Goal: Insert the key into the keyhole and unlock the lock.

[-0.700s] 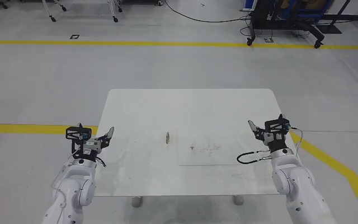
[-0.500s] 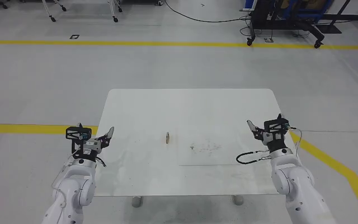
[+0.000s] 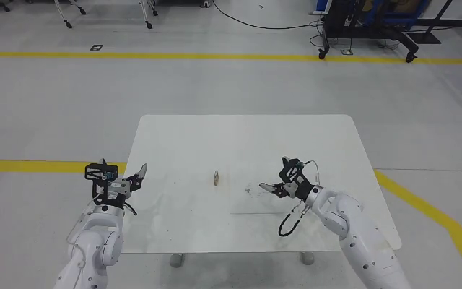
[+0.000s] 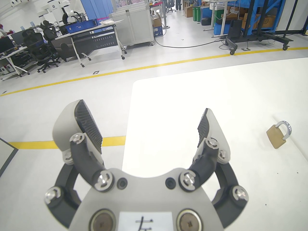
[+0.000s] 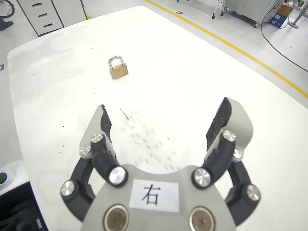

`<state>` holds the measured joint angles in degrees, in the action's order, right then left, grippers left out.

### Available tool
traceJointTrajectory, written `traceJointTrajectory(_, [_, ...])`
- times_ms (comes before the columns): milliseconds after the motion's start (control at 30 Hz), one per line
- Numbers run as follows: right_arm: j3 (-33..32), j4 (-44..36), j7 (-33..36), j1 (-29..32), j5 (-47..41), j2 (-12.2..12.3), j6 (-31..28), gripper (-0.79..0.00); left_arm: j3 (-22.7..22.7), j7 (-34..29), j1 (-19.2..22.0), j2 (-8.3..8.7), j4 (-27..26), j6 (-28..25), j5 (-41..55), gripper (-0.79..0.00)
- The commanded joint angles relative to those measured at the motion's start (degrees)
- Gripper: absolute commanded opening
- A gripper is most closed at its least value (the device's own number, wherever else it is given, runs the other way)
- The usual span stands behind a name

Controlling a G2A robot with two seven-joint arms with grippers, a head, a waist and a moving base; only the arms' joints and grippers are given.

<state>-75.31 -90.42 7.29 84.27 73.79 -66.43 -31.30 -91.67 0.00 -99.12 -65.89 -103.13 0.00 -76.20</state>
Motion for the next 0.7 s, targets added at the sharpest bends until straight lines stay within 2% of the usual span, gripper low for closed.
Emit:
traceJointTrajectory(0, [0.00,0.00,0.00,0.00,-0.01,0.00,-0.06,0.000,0.00,0.00,0.00,0.00,0.00,0.00,0.00,0.000])
traceJointTrajectory(133, [0.25,0.18,0.06,0.08,-0.25,-0.01,-0.63,0.000,0.00,0.00,0.00,0.00,0.00,0.00,0.00,0.000])
traceJointTrajectory(167, [1.29,0.58,-0.10,-0.07,-1.83,-0.02,-4.46,0.000,0.00,0.00,0.00,0.00,0.00,0.00,0.00,0.000])
traceJointTrajectory(233, [1.75,5.69,-3.14,-3.70,-8.12,0.33,-20.50,0.000,0.00,0.00,0.00,0.00,0.00,0.00,0.00,0.000])
traceJointTrajectory(267, [1.98,8.98,-2.17,-6.08,-8.39,0.55,-25.66,0.000,0.00,0.00,0.00,0.00,0.00,0.00,0.00,0.000])
traceJointTrajectory(367, [8.72,12.49,-0.56,-11.19,-9.34,0.76,-26.70,0.000,0.00,0.00,0.00,0.00,0.00,0.00,0.00,0.000])
traceJointTrajectory(500, [18.45,16.64,5.32,-18.44,-9.87,2.00,-26.70,0.000,0.00,0.00,0.00,0.00,0.00,0.00,0.00,0.000])
traceJointTrajectory(667, [27.82,22.04,9.02,-25.87,-15.97,3.51,-26.70,0.000,0.00,0.00,0.00,0.00,0.00,0.00,0.00,0.000])
